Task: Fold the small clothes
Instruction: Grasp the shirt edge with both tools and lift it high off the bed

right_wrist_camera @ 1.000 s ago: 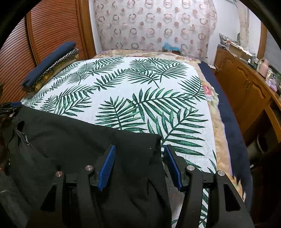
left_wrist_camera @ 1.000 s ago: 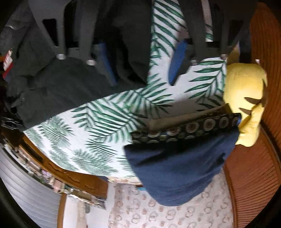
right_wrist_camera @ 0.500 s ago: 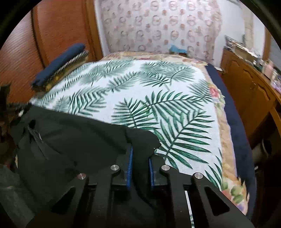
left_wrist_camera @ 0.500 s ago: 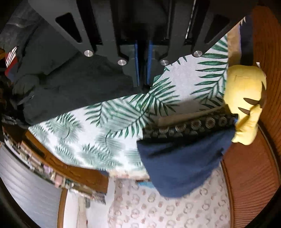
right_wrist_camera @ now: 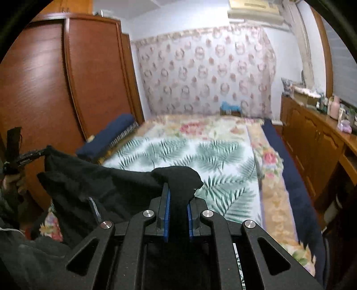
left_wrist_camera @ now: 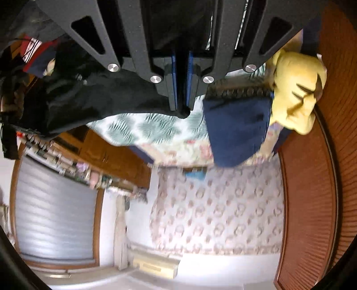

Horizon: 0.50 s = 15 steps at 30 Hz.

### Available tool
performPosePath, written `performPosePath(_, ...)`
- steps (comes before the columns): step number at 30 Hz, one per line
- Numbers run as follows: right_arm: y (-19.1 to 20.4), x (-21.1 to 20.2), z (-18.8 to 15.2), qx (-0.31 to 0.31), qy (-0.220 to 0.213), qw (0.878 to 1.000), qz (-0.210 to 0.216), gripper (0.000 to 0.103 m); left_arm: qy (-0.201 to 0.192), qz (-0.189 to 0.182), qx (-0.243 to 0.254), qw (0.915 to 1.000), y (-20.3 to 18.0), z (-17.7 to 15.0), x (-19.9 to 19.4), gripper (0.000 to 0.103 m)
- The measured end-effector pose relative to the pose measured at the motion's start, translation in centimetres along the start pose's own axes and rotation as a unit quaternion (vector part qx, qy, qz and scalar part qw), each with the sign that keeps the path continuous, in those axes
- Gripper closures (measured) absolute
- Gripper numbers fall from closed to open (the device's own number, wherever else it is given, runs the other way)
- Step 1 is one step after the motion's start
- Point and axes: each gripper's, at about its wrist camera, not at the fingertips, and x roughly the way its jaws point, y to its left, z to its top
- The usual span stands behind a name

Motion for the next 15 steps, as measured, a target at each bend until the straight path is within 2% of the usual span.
performPosePath(6,1.1,-5.2,1.4,-0.015,-0.058,0.998,0.002,0.092,-0.064,0.005,0.016,0.9978,-1.0,2.8,-4.0,0.095)
performPosePath(15,3.7,-11.4,4.1,-0.059,-0.13,0.99,-0.019,0.092,-0.134,0.018,0.042,0.9899,-0.7,8.4,-6.6,0.095)
